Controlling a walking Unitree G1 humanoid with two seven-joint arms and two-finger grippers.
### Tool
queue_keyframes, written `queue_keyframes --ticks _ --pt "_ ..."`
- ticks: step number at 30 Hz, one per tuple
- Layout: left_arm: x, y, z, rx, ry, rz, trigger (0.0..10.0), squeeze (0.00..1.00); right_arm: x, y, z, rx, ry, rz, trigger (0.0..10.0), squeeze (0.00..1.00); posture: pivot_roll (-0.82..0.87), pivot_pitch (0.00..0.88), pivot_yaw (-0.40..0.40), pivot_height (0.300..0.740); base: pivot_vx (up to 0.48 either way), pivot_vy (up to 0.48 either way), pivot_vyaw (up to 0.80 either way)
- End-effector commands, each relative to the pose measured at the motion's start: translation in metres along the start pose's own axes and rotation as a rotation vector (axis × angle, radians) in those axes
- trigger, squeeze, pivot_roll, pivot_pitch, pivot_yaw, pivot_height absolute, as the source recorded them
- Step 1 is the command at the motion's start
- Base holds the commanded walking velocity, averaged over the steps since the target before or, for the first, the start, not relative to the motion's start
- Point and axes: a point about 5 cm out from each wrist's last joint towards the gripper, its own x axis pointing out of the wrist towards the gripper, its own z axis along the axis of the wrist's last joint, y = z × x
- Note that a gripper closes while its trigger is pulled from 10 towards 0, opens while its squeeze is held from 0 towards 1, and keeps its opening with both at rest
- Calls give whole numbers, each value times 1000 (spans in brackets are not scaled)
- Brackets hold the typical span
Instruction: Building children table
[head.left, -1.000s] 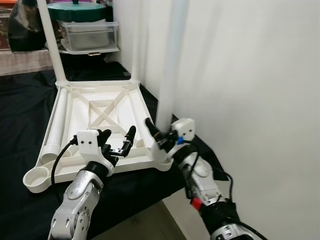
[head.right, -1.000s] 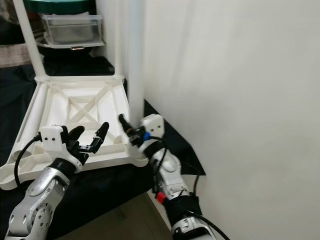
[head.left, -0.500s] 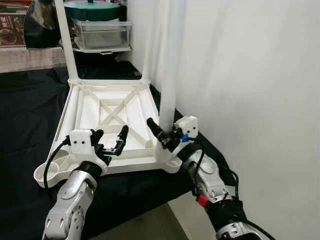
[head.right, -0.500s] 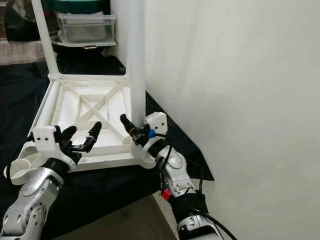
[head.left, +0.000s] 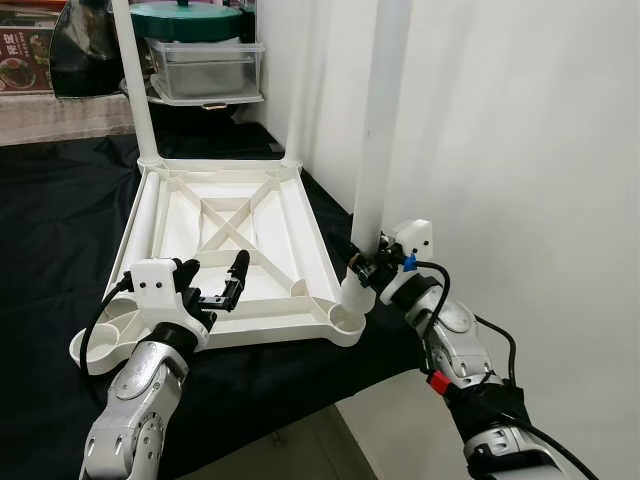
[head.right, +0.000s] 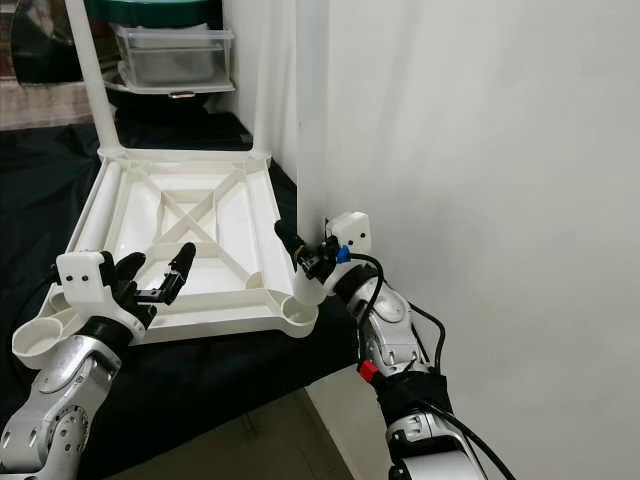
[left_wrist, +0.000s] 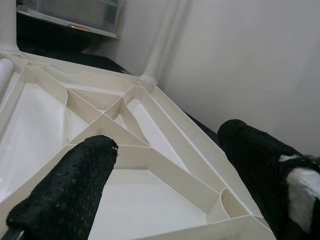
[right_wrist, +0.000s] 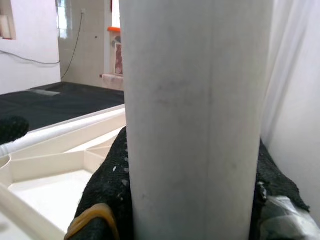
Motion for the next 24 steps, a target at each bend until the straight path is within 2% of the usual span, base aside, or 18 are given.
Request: queue_keyframes --ticks 1,4,11,13,16,23,24 --pt "-2 4 -5 8 32 10 10000 0 -7 -2 -2 -101 32 21 0 0 108 0 -143 740 0 0 0" --pt "-2 5 -4 11 34 11 10000 0 -12 -2 -7 -236 75 57 0 0 108 0 -143 740 0 0 0" --pt "-1 5 -5 15 36 13 10000 0 -12 2 -10 -295 80 73 0 0 109 0 -141 740 0 0 0" --pt "0 5 -5 17 35 16 10000 0 -12 10 -14 -359 85 107 0 0 112 0 -143 740 0 0 0" --pt "-1 5 -5 19 37 19 10000 0 -11 17 -17 -400 87 135 0 0 117 0 -146 740 0 0 0" --pt "-1 5 -6 20 37 25 10000 0 -10 22 -21 -426 84 144 0 0 118 0 -147 740 0 0 0" --pt "-1 5 -7 17 40 26 10000 0 -7 23 -21 -371 67 113 0 0 115 0 -149 740 0 0 0"
